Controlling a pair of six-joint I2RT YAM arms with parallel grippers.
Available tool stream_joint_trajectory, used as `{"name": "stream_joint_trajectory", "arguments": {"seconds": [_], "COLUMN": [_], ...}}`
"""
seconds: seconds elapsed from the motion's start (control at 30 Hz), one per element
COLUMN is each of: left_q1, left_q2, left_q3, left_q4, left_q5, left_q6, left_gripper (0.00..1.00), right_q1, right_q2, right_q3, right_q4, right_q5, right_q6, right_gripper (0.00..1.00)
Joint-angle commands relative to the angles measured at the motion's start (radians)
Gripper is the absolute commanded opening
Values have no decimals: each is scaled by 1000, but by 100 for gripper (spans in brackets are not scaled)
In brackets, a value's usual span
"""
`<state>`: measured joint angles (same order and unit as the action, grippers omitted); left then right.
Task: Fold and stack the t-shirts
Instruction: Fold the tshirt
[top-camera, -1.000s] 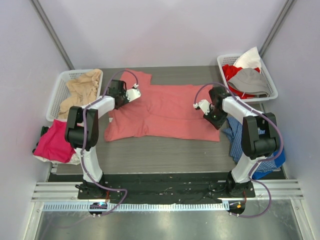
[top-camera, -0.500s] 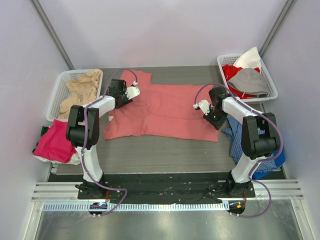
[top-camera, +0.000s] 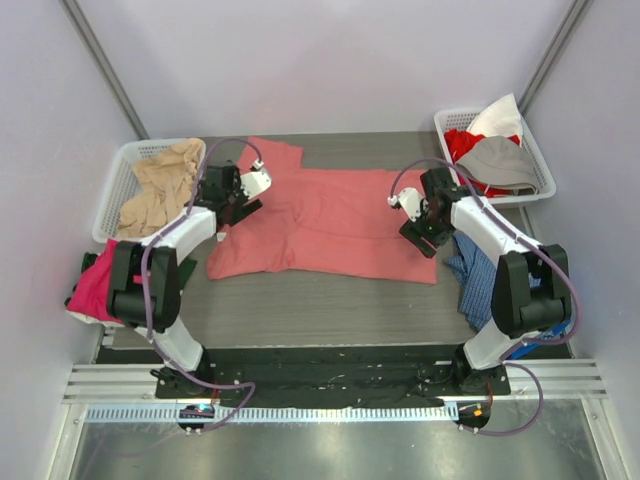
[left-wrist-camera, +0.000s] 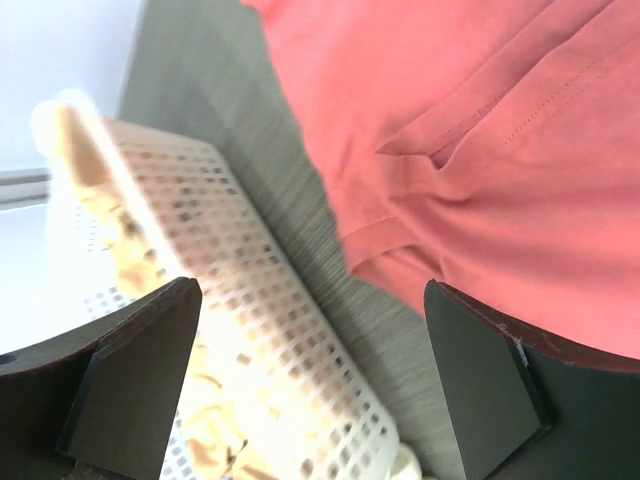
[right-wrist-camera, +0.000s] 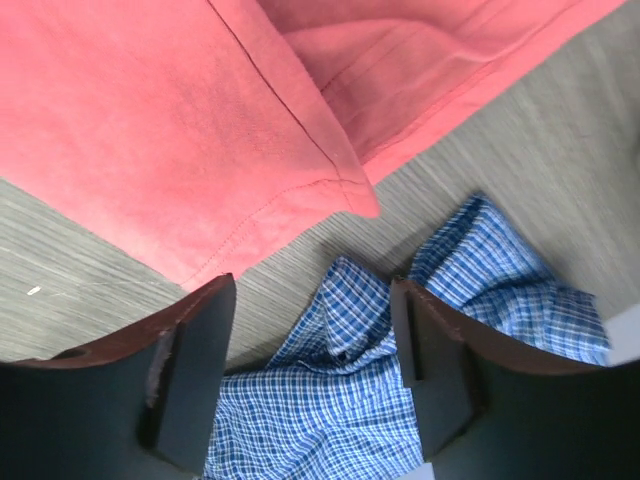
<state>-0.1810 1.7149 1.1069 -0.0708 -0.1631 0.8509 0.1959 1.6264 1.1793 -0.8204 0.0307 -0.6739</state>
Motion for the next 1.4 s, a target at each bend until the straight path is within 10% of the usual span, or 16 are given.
{"name": "stream_joint_trajectory", "arguments": {"seconds": [0.0, 0.2, 1.37], "left_q1": [2, -18, -26], "left_q2": [-138, -213, -44], "left_q3": [-53, -119, -240], "left_q4": [-104, -233, -188], "left_q5": [97, 196, 136], "left_q6": [-29, -18, 85], "left_gripper": [100, 100, 100], "right_q1": [29, 108, 140], "right_q2": [-77, -57, 161], "right_q3": [3, -64, -190], "right_q4": [12, 56, 184], "right_q5": [-9, 9, 112], "right_q6": [39, 65, -36], "right_gripper": [73, 92, 93]}}
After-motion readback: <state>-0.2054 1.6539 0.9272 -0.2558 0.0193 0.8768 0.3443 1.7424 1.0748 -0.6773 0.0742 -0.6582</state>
